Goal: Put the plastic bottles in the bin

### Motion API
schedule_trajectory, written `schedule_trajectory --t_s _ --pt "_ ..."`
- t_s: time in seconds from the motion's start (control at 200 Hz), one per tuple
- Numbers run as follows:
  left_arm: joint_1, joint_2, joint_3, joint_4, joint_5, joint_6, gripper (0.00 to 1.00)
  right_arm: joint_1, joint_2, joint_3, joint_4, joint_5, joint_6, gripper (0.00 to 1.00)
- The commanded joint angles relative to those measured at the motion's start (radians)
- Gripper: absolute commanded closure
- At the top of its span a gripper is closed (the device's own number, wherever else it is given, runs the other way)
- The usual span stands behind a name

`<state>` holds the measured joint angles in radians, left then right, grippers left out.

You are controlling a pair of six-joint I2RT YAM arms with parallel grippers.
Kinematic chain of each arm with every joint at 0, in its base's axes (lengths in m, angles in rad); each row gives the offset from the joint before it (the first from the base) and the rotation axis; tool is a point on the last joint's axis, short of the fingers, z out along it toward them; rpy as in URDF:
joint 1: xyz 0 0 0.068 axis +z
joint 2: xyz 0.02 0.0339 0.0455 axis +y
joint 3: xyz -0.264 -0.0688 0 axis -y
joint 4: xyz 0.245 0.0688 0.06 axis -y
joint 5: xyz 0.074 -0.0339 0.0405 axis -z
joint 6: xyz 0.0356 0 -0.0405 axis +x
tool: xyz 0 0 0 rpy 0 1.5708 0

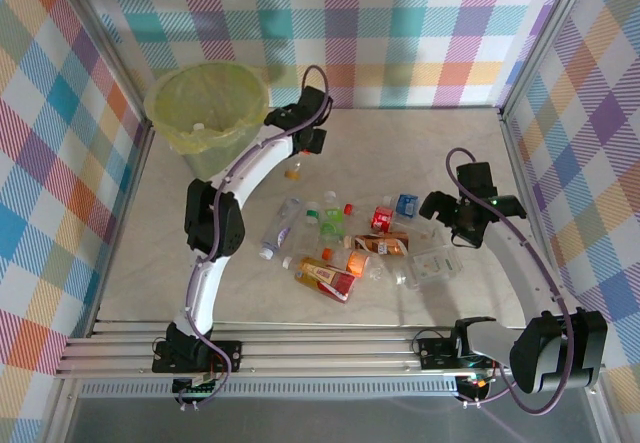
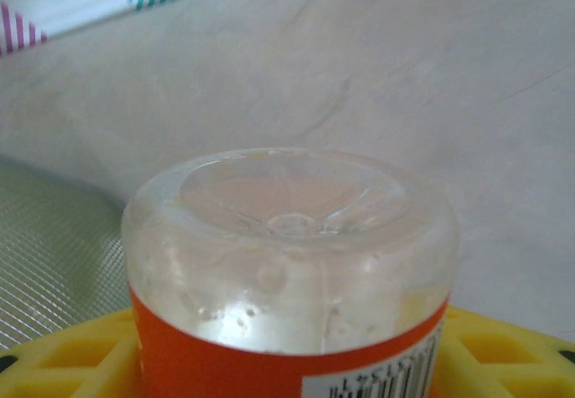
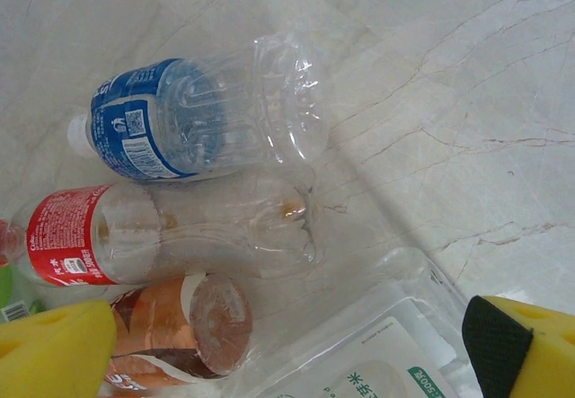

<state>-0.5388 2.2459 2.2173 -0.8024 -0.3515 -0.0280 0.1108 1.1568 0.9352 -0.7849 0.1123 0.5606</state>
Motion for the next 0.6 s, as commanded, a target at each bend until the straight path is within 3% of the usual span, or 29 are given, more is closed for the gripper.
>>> schedule_trajectory --t_s 0.0,0.375,0.595 --pt "-0.03 -0.101 0.087 -0.035 0.044 0.025 0.4 -0.005 -0.021 0.018 0.015 0.02 0.003 0.0" --pt "-0.084 -0.285 0.184 -0.005 0.143 0.016 0.43 -0.005 -0.049 -0.009 0.035 0.038 0.01 0.0" --pt "-0.084 -0.387 0.184 0.036 0.089 0.059 0.43 -0.006 -0.05 -0.016 0.044 0.038 0.012 0.0"
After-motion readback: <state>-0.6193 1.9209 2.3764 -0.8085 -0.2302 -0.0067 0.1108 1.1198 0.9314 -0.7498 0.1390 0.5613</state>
